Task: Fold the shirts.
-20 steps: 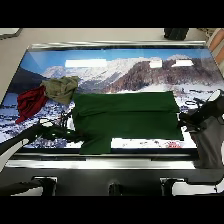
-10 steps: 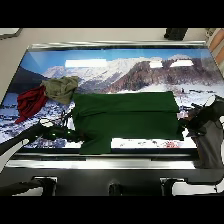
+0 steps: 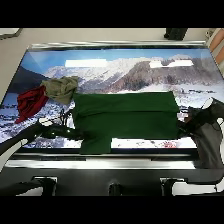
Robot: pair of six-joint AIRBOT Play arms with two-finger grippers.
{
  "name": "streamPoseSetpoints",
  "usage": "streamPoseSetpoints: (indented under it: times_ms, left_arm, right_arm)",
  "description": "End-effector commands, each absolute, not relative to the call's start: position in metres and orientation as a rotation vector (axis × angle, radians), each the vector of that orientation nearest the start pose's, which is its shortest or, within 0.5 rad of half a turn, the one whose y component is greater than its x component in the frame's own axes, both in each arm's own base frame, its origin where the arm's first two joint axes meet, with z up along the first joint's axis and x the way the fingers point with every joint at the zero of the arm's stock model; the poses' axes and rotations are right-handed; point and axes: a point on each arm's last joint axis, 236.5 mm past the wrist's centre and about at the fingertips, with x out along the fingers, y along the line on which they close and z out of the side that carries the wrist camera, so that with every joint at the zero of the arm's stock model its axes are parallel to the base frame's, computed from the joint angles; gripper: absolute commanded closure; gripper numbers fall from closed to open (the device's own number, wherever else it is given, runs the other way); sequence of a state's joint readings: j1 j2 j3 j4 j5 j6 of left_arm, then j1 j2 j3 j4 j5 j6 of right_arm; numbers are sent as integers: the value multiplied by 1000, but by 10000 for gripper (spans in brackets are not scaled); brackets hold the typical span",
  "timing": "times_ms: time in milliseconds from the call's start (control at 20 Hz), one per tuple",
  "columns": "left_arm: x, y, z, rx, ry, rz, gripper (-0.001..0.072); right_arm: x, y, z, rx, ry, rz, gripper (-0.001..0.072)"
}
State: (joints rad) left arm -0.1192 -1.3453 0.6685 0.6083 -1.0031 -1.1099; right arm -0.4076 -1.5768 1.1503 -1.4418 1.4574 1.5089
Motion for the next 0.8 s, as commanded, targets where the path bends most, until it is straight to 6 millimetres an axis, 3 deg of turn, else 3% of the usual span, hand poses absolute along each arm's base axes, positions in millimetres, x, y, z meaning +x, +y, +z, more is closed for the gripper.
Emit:
streamPoseSetpoints:
  times_ms: [0,200,300,450,550,750]
  left_arm:
    - [307,-189,-39,-548,1289,-621,678]
    - [378,-151,34,-532,1053,-489,681]
    - [409,-144,45,-534,1001,-464,681]
    - [450,-138,24,-569,1029,-427,680]
    - [473,-137,-1,-608,1078,-405,679]
    - [489,-145,-50,-663,1219,-412,678]
  right_arm:
    - [314,-96,-65,454,1705,-140,678]
    - [397,-101,-4,413,1415,-136,680]
    - [447,-93,11,370,1274,-134,680]
    - [511,-86,7,359,1136,-160,679]
    - [535,-86,-9,388,1116,-175,678]
    - [540,-81,-57,485,1180,-203,675]
